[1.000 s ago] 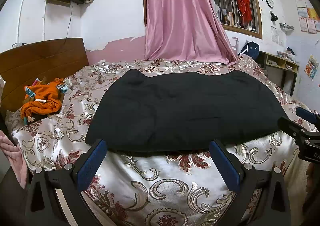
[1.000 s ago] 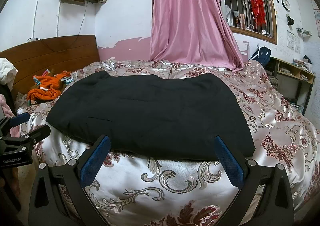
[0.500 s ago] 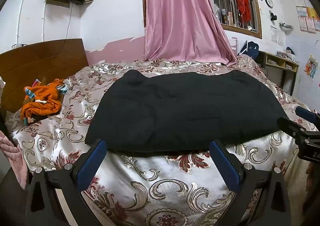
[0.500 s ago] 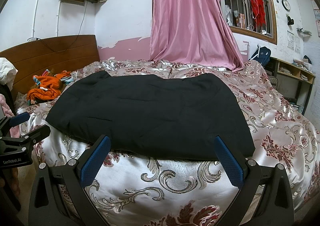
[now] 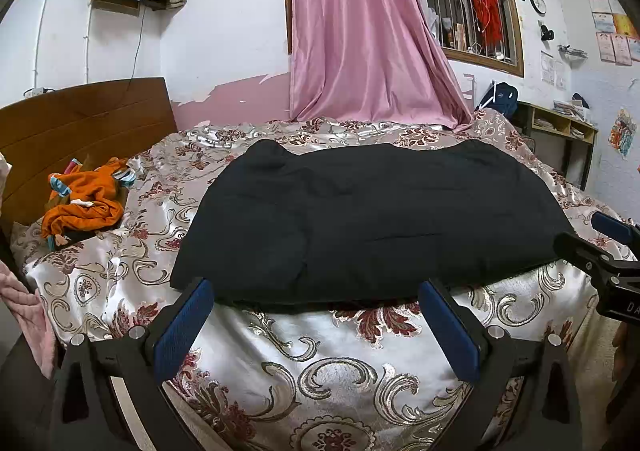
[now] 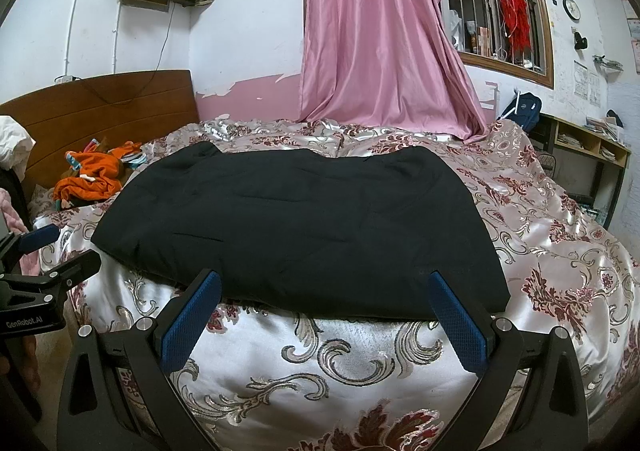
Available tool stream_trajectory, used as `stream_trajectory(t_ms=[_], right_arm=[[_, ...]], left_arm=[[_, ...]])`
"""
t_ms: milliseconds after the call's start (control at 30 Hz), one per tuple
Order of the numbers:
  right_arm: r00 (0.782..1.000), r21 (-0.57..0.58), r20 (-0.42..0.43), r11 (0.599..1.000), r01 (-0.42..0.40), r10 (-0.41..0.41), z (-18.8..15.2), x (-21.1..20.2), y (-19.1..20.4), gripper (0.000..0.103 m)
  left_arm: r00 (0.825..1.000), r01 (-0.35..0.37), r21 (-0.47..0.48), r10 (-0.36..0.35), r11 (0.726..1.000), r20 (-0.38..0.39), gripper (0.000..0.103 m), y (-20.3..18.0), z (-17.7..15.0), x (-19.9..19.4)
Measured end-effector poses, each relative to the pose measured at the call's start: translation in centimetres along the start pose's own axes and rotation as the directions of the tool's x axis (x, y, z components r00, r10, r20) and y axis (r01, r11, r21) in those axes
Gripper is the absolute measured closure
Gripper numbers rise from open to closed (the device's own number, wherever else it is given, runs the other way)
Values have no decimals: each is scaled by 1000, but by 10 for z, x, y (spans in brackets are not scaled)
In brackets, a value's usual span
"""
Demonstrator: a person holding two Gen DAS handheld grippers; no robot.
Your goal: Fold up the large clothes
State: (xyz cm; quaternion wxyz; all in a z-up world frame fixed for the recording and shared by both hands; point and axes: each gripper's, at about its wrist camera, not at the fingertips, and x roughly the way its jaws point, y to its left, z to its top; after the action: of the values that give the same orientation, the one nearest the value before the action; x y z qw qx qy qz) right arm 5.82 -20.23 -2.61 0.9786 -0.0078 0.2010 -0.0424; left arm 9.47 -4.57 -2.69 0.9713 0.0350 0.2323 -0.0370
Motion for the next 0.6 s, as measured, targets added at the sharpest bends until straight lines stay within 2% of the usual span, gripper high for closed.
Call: stream_trajectory(t_ms=[600], right_arm=[[1000, 3, 4, 1000, 2, -2, -1, -3, -1, 2]], left_arm=[[1000, -2, 3, 2, 1000, 6, 0, 0, 0, -2]])
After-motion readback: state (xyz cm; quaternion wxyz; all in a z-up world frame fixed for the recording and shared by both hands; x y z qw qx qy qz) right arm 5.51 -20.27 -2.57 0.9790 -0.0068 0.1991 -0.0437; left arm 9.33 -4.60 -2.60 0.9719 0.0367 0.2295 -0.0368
